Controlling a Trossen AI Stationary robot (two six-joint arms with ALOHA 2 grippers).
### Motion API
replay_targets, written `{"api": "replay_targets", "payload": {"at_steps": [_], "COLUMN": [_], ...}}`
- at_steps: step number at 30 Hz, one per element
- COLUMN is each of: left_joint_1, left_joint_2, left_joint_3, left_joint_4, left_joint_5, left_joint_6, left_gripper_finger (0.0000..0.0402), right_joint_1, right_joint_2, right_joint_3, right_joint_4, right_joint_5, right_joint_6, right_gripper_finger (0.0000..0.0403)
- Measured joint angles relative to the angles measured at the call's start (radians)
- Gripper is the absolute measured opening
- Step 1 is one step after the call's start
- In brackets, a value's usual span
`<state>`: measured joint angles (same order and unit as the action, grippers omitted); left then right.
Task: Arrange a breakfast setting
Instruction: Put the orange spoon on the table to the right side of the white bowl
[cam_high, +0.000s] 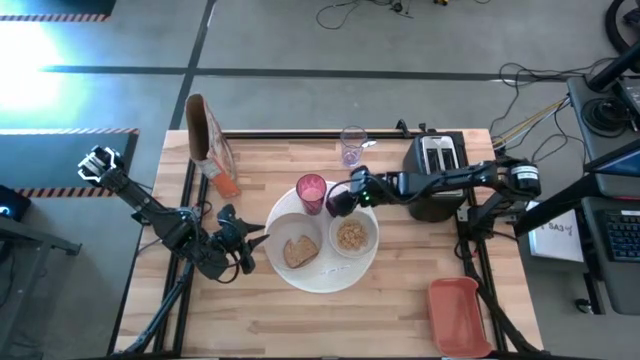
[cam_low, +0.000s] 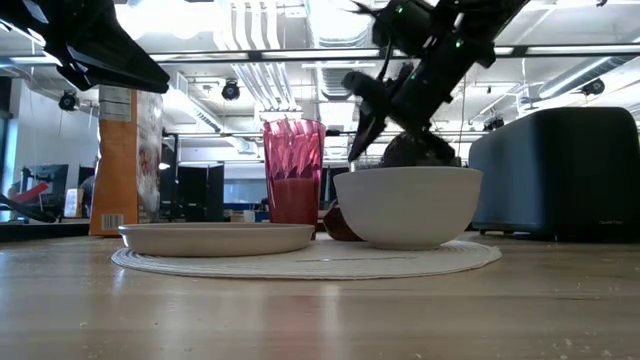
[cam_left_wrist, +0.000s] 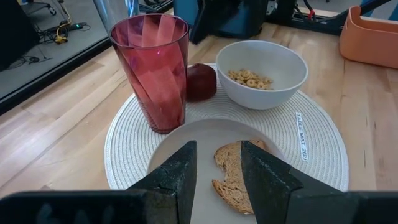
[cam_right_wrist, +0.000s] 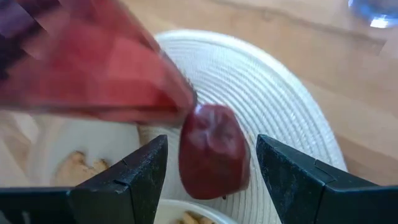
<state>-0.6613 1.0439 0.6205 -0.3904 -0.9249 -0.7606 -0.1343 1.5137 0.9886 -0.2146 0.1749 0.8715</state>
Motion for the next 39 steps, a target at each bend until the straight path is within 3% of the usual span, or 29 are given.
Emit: {"api": "replay_targets", "payload": {"at_steps": [8,14,18,26,39], "left_joint_1": [0.0,0.0,0.0,0.0,0.0], "left_joint_2": [0.0,0.0,-0.002,-0.005,-0.015], "left_joint_3": [0.0,0.0,0.0,0.0,0.0], "left_joint_4": [0.001,0.002,0.001,-0.002,-0.022], "left_joint_5": [0.0,0.0,0.0,0.0,0.019], "left_joint_6": [-0.009,-0.009,-0.008,-0.008,-0.008], "left_gripper_finger": [0.0108,0.0108,0.0108,0.0108,0.0108], "right_joint_1": [-0.027,-0.026,-0.031,-0.085,-0.121], "right_joint_2": [-0.131,-0.186,-0.189,-0.164,-0.156], "right_joint_3": [0.0,0.0,0.0,0.0,0.0], "right_joint_4": [-0.046,-0.148,-0.162,-0.135,-0.038], "right_joint_5": [0.052,0.298,0.429,0.439,0.506], "right_joint_6": [-0.026,-0.085,0.004,0.165,0.133], "right_gripper_finger": [0.0233,0.0233,0.0233,0.0233,0.0226]}}
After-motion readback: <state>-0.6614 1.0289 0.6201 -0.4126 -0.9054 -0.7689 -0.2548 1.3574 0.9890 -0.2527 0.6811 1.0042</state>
